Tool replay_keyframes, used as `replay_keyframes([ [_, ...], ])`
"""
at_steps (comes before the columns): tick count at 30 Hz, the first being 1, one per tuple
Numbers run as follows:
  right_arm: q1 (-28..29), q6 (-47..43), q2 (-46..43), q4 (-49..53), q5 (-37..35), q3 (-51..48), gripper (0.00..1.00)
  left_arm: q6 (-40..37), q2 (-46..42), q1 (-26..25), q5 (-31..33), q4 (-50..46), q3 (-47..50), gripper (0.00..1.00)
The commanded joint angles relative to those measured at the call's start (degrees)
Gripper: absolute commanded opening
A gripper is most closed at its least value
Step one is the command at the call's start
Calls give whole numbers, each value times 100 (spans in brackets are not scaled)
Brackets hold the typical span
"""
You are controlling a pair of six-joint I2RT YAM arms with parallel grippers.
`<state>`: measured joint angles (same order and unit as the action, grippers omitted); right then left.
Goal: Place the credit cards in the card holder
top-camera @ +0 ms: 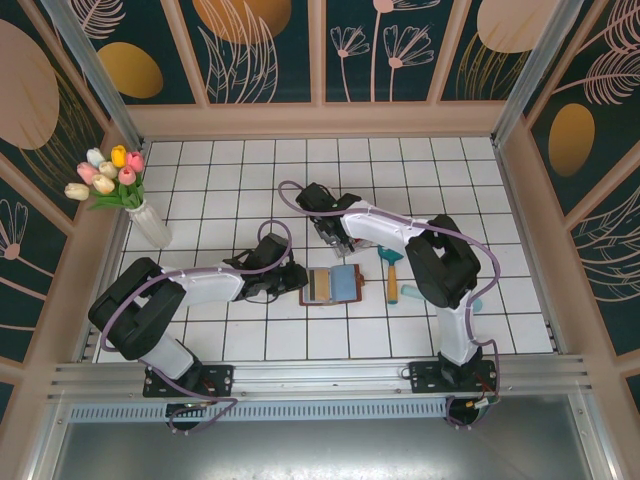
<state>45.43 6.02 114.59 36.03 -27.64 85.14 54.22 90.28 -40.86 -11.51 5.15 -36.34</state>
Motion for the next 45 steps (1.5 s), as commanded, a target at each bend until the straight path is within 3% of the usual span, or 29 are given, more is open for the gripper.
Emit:
replay_keyframes([
  [1, -53, -75, -278, 176, -263, 41, 21, -96, 18, -18, 35, -181, -137, 26],
  [13, -89, -31, -496, 233, -224, -6, 16, -87, -58, -15, 94, -268, -141, 26],
  [18, -110, 64, -728, 199, 105, -52, 6, -75, -156, -17, 143, -336, -171, 27],
  [23, -202, 270, -1218, 77, 764, -152, 4, -67, -345, -14, 286, -476, -240, 30],
  [27, -493, 632, -1786, -310, 1932, -469, 1, -32, -620, -11, 444, -593, -345, 38],
  [31, -1113, 1348, -2788, -1352, 3921, -1333, 0, 6, -1054, 95, 464, -629, -515, 50],
  [36, -2009, 2865, -3817, -3373, 6428, -2845, 0, 777, -1316, 441, -737, 1317, -189, 67],
  [42, -2228, 3704, -4164, -4481, 7173, -3564, 0, 1840, -850, 456, -1601, 3607, -147, 71],
  [45, -2240, 3965, -4163, -4884, 7396, -3768, 0, 2058, -650, 454, -1786, 4157, -193, 67],
])
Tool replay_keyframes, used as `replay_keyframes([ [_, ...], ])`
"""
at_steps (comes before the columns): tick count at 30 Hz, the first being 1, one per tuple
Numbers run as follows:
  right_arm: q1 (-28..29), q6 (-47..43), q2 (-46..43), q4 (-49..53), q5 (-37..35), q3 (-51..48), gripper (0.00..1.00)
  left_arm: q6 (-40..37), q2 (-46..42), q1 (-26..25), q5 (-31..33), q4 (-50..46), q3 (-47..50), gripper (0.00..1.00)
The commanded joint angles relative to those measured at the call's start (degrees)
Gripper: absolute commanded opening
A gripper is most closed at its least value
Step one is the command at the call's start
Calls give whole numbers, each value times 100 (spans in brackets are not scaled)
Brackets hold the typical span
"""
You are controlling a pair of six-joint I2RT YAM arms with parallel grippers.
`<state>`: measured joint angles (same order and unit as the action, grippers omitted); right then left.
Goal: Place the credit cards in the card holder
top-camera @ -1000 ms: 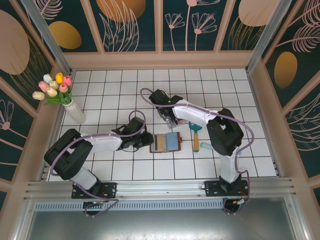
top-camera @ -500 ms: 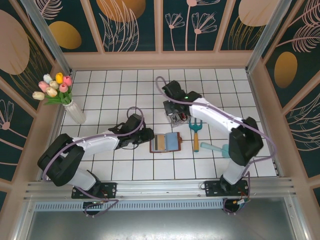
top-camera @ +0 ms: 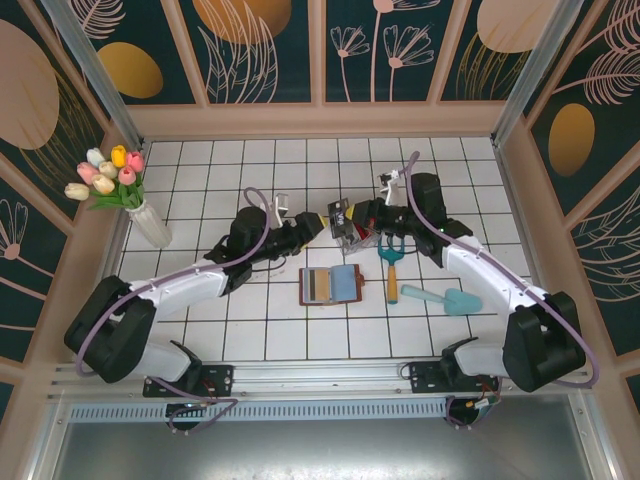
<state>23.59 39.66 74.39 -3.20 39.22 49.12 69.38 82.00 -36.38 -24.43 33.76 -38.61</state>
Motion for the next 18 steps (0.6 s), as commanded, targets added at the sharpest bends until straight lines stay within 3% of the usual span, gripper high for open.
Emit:
replay_keyframes([
  [1, -54, 616, -139, -984, 705, -196, 0, 550, 206, 3, -521, 1328, 20, 65],
  [8, -109, 699, -105, -1090, 735, -341, 0, 610, 145, 8, -509, 1434, 136, 36],
  [18, -105, 620, -81, -939, 721, -552, 0, 681, 158, 4, -532, 1572, 220, 6],
])
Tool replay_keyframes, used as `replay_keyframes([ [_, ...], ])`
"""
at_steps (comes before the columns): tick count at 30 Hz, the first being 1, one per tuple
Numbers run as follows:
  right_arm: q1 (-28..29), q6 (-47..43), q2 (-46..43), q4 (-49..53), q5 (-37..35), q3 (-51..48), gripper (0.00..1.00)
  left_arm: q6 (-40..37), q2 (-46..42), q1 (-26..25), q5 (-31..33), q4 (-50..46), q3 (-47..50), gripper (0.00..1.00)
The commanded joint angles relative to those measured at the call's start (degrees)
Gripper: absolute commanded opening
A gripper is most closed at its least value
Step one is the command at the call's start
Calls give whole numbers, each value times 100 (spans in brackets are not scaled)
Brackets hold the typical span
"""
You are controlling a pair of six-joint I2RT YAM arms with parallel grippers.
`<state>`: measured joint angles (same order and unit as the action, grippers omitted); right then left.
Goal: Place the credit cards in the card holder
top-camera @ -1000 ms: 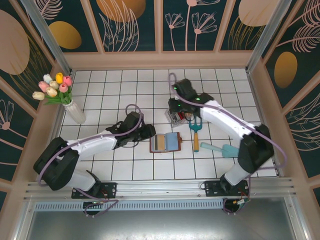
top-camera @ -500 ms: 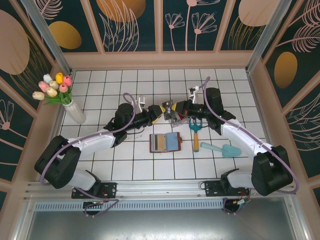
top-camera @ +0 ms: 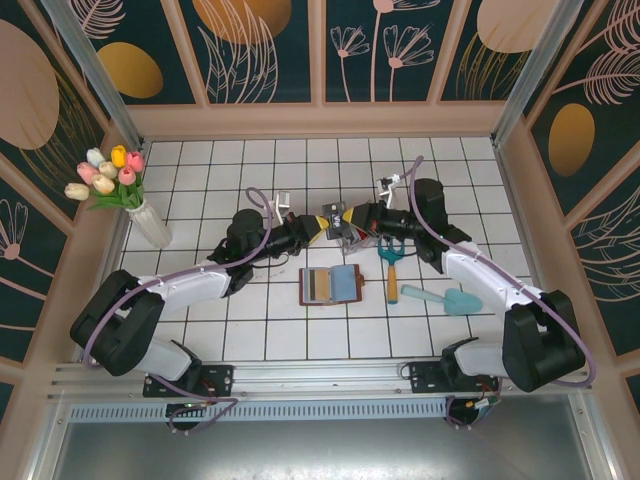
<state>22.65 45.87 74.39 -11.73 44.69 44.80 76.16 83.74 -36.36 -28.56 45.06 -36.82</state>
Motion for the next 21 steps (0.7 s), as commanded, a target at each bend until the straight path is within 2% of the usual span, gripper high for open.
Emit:
replay_keyframes([
  [1, -15, -33, -82, -24, 145, -128, 1, 4, -16, 1, -127, 430, 56, 3],
  [2, -21, -111, -85, 88, 113, -130, 5, -5, -14, 0, -132, 404, 77, 0],
  [5, -6, -531, -156, 828, -369, -101, 14, -133, -74, 4, -92, 153, 163, 0],
  [6, 2, -696, -203, 1078, -552, -132, 23, -199, -121, -1, -53, 3, 219, 0],
  [8, 103, -1011, -270, 1733, -1218, -131, 35, -407, -262, 2, 122, -599, 299, 0],
  [12, 824, -1500, -157, 2887, -2967, -68, 56, -962, -558, -12, 501, -1867, 541, 0],
  [15, 1411, -1535, 202, 3246, -3711, 7, 68, -1079, -647, -21, 515, -2098, 750, 0],
  [17, 1662, -1441, 405, 3407, -4146, 61, 88, -1125, -635, -59, 528, -2184, 811, 0],
  [21, 1989, -1228, 583, 3596, -4860, 114, 87, -1164, -477, -227, 568, -2188, 818, 0],
])
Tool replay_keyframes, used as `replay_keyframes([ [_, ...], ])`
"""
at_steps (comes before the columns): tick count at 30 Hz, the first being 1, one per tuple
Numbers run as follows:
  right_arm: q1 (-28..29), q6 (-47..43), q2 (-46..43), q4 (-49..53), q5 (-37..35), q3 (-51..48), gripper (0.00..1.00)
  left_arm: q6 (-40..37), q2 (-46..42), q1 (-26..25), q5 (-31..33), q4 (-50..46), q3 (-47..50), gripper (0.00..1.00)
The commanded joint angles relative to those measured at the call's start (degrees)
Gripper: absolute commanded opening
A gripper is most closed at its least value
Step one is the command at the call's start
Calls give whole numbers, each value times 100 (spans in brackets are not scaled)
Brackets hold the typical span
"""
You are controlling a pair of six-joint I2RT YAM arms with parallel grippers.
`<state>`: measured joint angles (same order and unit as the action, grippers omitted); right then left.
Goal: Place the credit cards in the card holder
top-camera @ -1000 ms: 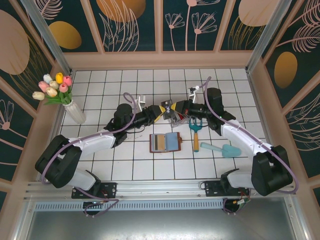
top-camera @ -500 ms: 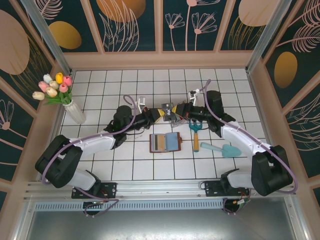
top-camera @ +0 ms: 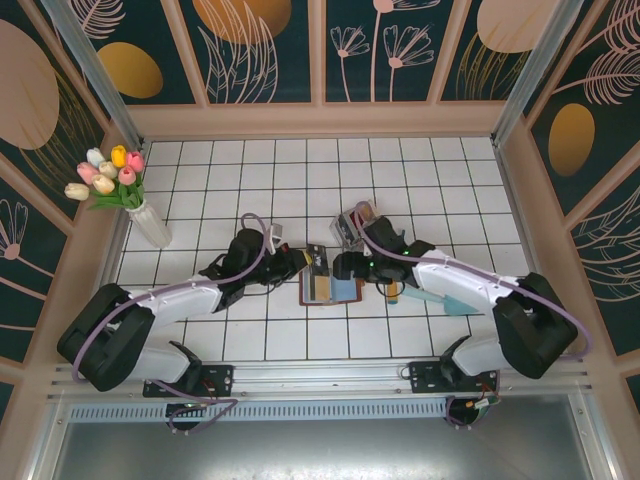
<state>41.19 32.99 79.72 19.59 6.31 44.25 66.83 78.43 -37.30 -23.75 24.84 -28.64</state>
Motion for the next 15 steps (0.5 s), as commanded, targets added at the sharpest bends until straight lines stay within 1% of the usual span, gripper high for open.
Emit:
replay_keyframes([
  [1, 139, 80, 59, 424, -1054, 130, 84, -230, 121, -188, 116, -148, -20, 0],
  [3, 135, 31, 149, 343, -990, 97, 78, -228, 340, -305, 137, -108, -94, 0],
  [6, 134, -50, 347, 298, -866, 136, 63, -231, 675, -396, 104, 30, -239, 0],
  [8, 141, -74, 433, 246, -786, 128, 57, -241, 862, -445, 94, 17, -345, 0],
  [11, 135, -76, 477, 149, -804, 53, 47, -274, 1006, -509, 241, -59, -379, 0],
  [13, 102, -90, 519, 79, -775, 7, 39, -267, 1098, -521, 250, 25, -348, 0],
  [15, 74, -108, 591, 4, -741, -21, 34, -258, 1203, -541, 230, 110, -343, 0],
])
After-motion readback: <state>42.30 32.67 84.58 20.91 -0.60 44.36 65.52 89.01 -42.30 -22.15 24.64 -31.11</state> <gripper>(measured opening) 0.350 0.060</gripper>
